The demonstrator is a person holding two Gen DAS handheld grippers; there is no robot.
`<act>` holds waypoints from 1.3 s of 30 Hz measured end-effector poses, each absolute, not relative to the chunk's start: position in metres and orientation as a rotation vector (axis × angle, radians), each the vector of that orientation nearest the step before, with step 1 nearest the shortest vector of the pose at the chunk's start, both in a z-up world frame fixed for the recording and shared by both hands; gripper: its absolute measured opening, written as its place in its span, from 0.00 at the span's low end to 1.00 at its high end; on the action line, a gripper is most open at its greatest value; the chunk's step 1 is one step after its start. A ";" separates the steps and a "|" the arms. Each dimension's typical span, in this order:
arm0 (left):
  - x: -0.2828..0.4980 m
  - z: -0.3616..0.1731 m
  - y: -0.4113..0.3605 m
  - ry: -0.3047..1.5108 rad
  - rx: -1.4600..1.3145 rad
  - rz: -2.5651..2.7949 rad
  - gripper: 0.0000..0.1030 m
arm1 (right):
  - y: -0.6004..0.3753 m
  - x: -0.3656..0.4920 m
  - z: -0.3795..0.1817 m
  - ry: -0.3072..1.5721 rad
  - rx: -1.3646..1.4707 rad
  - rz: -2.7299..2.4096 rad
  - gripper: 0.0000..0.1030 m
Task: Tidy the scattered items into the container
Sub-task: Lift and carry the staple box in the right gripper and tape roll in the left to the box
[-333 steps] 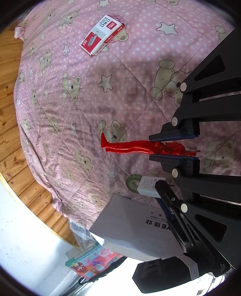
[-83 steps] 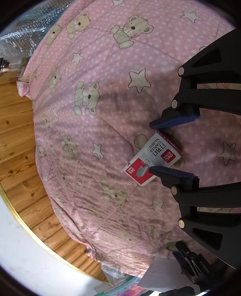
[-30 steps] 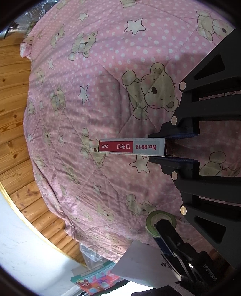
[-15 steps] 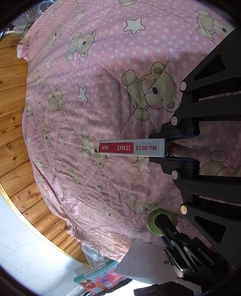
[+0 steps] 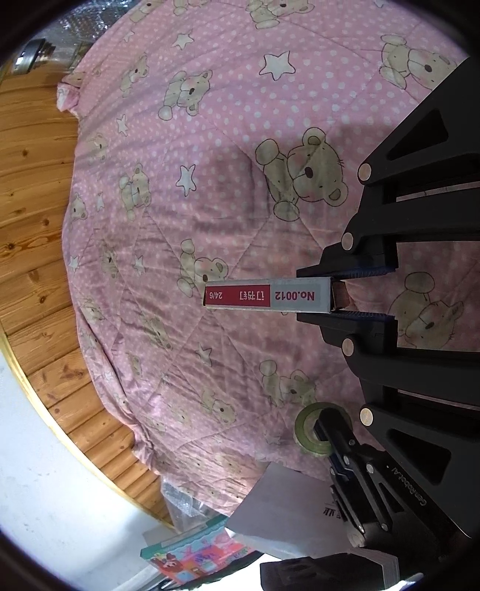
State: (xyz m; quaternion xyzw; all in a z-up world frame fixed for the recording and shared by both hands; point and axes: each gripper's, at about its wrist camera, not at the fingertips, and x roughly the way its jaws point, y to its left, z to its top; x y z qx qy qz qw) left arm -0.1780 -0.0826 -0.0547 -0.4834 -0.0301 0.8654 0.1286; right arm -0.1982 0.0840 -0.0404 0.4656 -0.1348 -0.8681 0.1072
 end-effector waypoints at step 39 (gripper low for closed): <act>-0.057 0.074 -0.184 -0.260 -1.127 2.620 0.10 | -0.062 -0.063 0.081 -0.160 1.159 -2.534 0.15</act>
